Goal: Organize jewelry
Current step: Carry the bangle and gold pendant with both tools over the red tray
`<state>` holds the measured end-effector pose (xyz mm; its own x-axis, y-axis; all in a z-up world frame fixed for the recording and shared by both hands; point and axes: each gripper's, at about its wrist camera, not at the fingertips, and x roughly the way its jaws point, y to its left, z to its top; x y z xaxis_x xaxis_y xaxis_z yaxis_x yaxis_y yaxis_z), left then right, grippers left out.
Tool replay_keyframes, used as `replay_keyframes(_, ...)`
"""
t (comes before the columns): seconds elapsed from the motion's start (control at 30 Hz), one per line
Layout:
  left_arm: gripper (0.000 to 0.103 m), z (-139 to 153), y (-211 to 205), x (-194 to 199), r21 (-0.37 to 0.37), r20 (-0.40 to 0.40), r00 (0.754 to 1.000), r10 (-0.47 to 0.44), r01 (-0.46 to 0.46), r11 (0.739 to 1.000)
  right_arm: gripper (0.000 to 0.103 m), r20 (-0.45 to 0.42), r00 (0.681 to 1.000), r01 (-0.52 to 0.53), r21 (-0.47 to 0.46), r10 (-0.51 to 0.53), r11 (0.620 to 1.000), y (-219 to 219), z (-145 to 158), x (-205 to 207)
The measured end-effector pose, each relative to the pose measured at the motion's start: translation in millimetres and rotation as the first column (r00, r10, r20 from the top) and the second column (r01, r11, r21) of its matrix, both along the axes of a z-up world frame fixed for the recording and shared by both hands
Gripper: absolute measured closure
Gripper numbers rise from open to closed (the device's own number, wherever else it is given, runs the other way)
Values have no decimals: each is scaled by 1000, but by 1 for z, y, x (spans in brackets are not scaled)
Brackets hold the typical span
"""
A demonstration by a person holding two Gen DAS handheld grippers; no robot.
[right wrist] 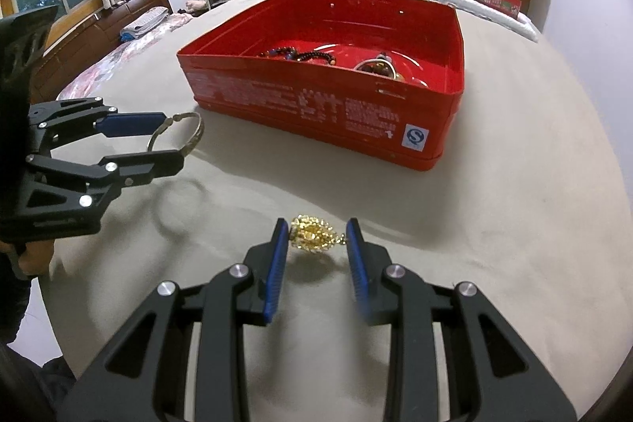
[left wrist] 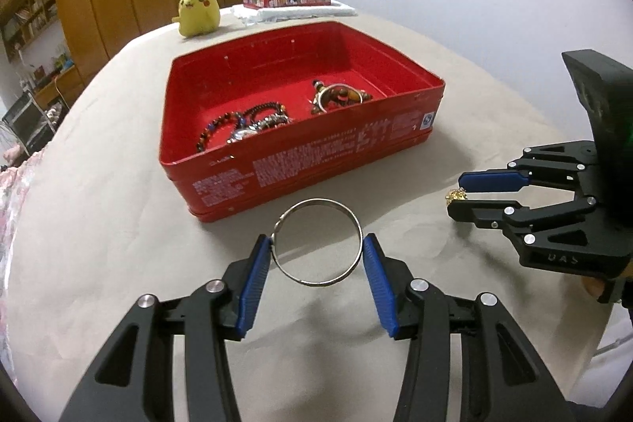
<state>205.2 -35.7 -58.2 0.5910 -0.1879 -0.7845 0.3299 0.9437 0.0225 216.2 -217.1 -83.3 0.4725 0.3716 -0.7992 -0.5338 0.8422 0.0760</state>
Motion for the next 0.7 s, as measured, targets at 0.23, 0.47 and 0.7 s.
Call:
replay_keyframes(0.23, 55, 19, 3, -10, 4, 34, 999, -1, 0, 1000, 75, 27, 1000, -4, 6, 4, 1000, -1, 14, -5)
replay_keyframes(0.47, 55, 34, 5, -17, 5, 56, 998, -10, 9, 1000, 75, 49, 999, -12, 6, 11, 1000, -1, 27, -7)
replay_keyframes(0.7, 55, 50, 7, -15, 11, 77, 997, -12, 11, 1000, 75, 80, 997, -19, 2, 19, 1000, 0, 43, -5)
